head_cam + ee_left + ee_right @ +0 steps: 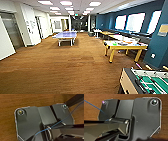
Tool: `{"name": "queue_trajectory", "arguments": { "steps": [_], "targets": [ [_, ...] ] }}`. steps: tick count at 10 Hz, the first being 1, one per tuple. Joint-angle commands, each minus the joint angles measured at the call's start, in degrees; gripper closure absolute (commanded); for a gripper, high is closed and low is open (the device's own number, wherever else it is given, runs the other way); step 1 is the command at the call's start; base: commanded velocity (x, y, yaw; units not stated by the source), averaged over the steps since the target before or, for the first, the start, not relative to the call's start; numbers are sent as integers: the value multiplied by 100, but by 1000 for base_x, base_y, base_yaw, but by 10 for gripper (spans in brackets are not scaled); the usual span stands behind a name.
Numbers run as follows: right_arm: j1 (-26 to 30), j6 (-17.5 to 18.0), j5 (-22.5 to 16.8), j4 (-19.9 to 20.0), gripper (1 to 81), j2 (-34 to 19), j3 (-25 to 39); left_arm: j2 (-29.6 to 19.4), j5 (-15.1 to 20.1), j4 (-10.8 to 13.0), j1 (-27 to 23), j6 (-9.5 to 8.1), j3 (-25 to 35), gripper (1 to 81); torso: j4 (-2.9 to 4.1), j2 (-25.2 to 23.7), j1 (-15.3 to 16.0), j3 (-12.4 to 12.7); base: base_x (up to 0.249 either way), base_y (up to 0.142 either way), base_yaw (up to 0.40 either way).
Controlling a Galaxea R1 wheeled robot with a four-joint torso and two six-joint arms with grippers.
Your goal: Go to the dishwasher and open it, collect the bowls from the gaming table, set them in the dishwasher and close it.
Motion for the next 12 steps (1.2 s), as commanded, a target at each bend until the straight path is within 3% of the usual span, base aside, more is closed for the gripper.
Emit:
{"name": "queue_trajectory", "arguments": {
  "steps": [1, 12],
  "targets": [
    [273, -18, -263, 8, 10, 22, 4, 5, 226, -4, -228, 20, -16, 10, 0, 0, 0, 0, 190, 0, 0],
    [273, -18, -263, 8, 10, 22, 30, -13, 235, -4, -219, 11, -16, 10, 0, 0, -1, 0, 192, 0, 0]
  ]
}}
